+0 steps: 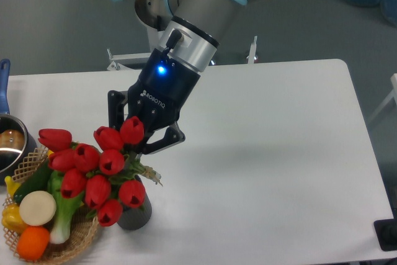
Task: Insert the flowers into the vase
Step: 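Tilt the gripper and position the tulip stems above the vase opening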
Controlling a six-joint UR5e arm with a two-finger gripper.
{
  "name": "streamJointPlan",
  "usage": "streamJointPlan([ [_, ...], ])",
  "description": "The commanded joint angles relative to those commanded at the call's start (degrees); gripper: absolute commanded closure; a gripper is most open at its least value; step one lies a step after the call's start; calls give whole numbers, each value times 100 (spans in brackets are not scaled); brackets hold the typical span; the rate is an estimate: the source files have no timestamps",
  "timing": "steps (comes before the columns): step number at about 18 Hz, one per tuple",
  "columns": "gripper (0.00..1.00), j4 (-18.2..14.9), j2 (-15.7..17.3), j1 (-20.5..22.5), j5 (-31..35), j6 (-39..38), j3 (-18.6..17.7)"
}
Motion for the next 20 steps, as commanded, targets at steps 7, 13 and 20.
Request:
streamJointPlan([
  [7, 100, 9, -97, 9, -1108, -35, 0],
  [13, 100, 9, -193, 0, -1108, -18, 0],
  [20, 100, 18, -396, -88, -1117, 18, 9],
])
